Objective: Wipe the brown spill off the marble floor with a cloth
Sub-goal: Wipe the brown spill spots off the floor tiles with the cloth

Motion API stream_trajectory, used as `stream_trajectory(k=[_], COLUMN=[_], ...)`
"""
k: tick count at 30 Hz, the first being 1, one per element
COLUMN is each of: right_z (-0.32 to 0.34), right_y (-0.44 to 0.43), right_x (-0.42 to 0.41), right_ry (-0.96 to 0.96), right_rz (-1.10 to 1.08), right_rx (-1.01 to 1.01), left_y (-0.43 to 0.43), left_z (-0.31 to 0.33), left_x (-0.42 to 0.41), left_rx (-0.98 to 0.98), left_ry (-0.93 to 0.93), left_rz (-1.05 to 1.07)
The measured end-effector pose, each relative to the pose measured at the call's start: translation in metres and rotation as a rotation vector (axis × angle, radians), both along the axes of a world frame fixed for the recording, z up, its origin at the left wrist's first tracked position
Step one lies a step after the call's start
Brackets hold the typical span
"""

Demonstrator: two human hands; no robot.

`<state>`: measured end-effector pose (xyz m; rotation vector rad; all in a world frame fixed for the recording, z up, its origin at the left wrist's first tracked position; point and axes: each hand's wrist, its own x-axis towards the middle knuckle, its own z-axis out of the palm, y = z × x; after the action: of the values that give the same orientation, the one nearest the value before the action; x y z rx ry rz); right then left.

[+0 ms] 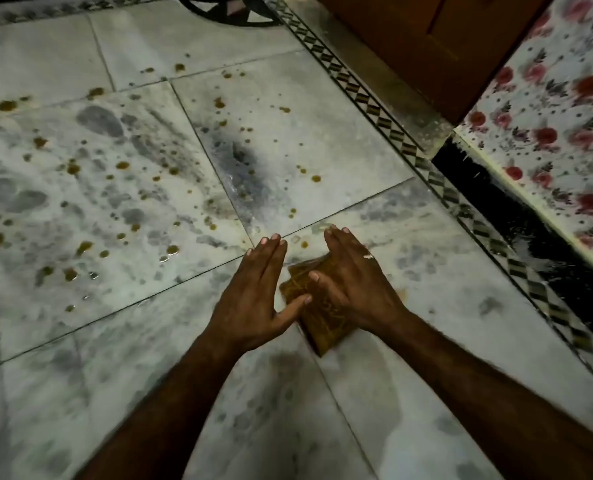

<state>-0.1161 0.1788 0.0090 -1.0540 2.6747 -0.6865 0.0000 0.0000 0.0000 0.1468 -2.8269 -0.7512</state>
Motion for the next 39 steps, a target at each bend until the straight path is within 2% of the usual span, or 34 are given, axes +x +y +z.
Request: stream_trajectory(k=[4, 10, 13, 17, 27, 39], right_z=[-0.015, -0.043, -0.062, -0.085, -0.106, -0.113], right_y=[0.0, -0.003, -0.004, 0.0, 0.006, 0.0], right_x=[-0.001, 0.004, 0.02, 0.036, 0.03, 0.029], right_ry=[-0.061, -0.024, -0.102, 0.073, 0.226, 0.311], right_rz=[0.009, 0.067, 0.131, 0.136, 0.1, 0.003], right_rx=[0.126, 0.274, 0.38, 0.431, 0.384, 0.313], left_y=[0.002, -0.002, -0.004, -0.007, -0.024, -0.026], left_z=[-0.007, -0.02, -0.027, -0.043, -0.1, -0.125], left_x=[0.005, 0.001, -0.002, -0.004, -0.018, -0.026], left_rx=[-0.051, -0.111, -0.134, -0.161, -0.221, -0.288], left_ry=[-0.047, -0.052, -0.064, -0.086, -0.223, -0.208], left_rz=[0.009, -0.005, -0.005, 0.013, 0.082, 0.129])
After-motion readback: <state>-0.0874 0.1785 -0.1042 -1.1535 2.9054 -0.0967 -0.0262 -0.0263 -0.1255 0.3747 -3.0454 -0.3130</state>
